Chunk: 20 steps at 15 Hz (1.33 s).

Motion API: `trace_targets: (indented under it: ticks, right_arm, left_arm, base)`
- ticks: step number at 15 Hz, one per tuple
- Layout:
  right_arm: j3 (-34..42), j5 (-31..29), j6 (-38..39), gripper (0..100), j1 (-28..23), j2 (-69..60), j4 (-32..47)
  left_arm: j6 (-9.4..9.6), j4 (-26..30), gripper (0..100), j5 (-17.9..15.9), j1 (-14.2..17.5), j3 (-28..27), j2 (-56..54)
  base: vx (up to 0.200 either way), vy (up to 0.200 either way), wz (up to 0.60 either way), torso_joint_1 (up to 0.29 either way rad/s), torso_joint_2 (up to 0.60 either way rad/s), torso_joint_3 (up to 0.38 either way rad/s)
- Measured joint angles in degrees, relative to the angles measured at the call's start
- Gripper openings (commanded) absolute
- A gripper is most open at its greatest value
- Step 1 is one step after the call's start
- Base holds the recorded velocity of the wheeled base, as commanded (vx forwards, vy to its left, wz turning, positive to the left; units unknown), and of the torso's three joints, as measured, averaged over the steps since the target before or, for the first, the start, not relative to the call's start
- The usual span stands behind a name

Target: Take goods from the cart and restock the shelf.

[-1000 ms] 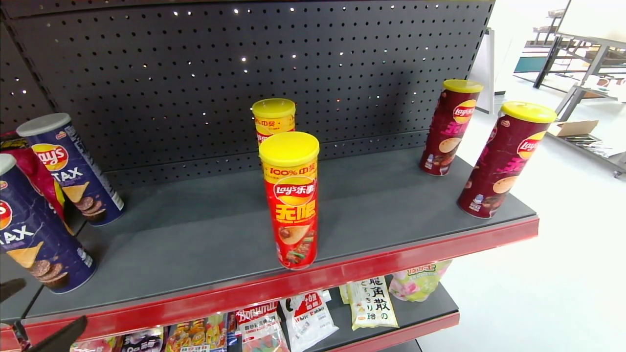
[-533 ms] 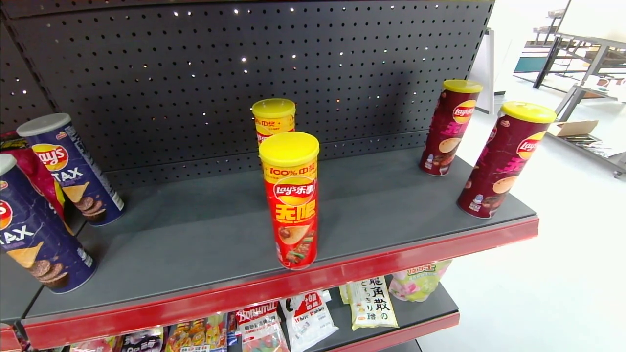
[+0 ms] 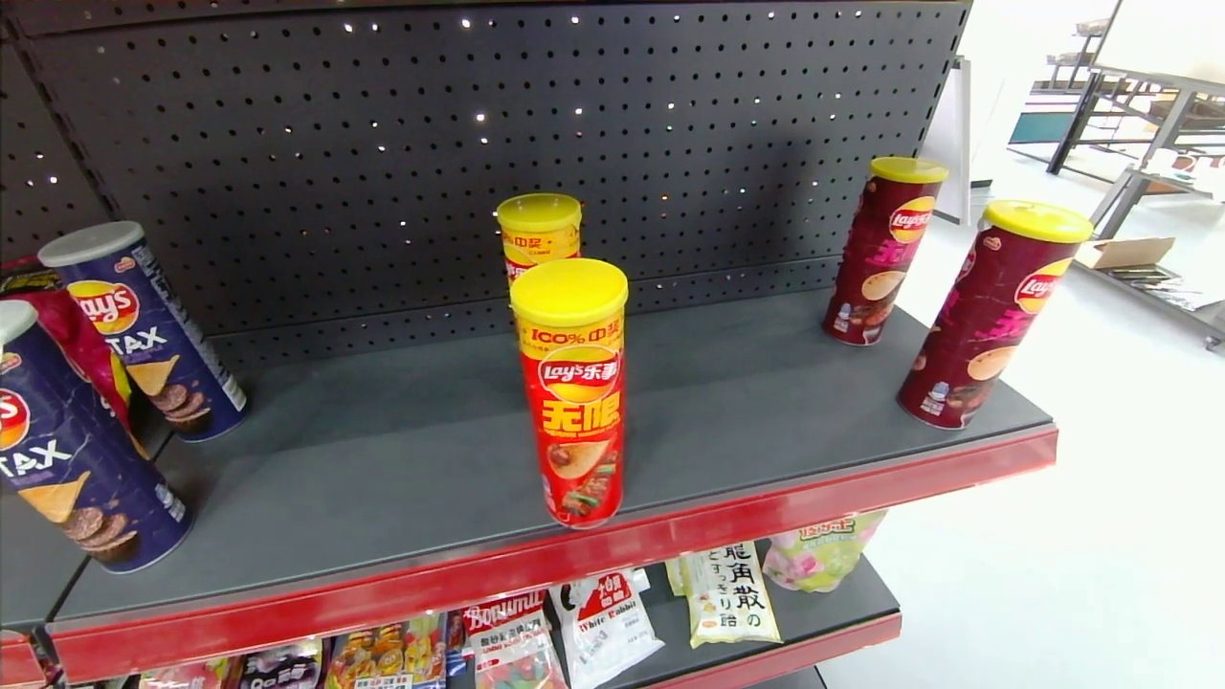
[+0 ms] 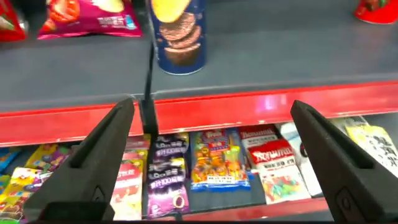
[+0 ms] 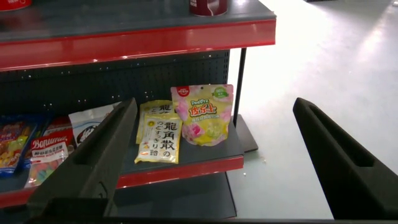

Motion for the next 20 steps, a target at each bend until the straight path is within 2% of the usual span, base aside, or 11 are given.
trace_targets:
  ticks: [4, 10, 12, 16, 17, 18, 19, 20]
  right_arm:
    - [0.0, 0.0, 0.0, 100, 0.0, 0.0, 0.0]
    - [0.0, 0.0, 0.1, 100, 0.1, 0.0, 0.1]
    - [0.0, 0.0, 0.1, 100, 0.0, 0.0, 0.0]
    - [0.0, 0.0, 0.1, 100, 0.0, 0.0, 0.0]
    - [0.0, 0.0, 0.1, 100, 0.0, 0.0, 0.0]
    - [0.0, 0.0, 0.1, 100, 0.0, 0.0, 0.0]
    - [0.0, 0.0, 0.1, 100, 0.0, 0.0, 0.0]
    - [0.0, 0.0, 0.1, 100, 0.0, 0.0, 0.0]
  left_arm:
    - [-0.02, 0.0, 100, -0.2, 0.0, 0.3, -0.4]
    - [0.11, 0.2, 100, 0.0, 0.1, 1.6, -0.4]
    - [0.59, 2.8, 100, 0.4, 1.8, 0.9, 0.2]
    - [0.04, 5.3, 100, -0.6, 8.3, -0.4, 1.7]
    - [-0.62, 5.3, 100, -3.2, 8.2, -0.2, 0.6]
    - [-1.44, 4.9, 100, -9.3, 7.7, 0.0, -1.2]
    - [-2.02, 3.5, 100, -13.4, 7.3, 0.5, -2.5]
    - [-2.24, -1.3, 100, -13.8, 7.1, 2.0, -3.6]
  base:
    - [0.000, 0.000, 0.60, 0.005, 0.00, 0.001]
    - [0.000, 0.000, 0.00, 0.000, 0.00, 0.000]
    - [0.000, 0.000, 0.00, 0.000, 0.00, 0.000]
    - [0.000, 0.000, 0.00, 0.000, 0.00, 0.000]
    - [0.000, 0.000, 0.00, 0.000, 0.00, 0.000]
    - [0.000, 0.000, 0.00, 0.000, 0.00, 0.000]
    - [0.000, 0.000, 0.00, 0.000, 0.00, 0.000]
    - [0.000, 0.000, 0.00, 0.000, 0.00, 0.000]
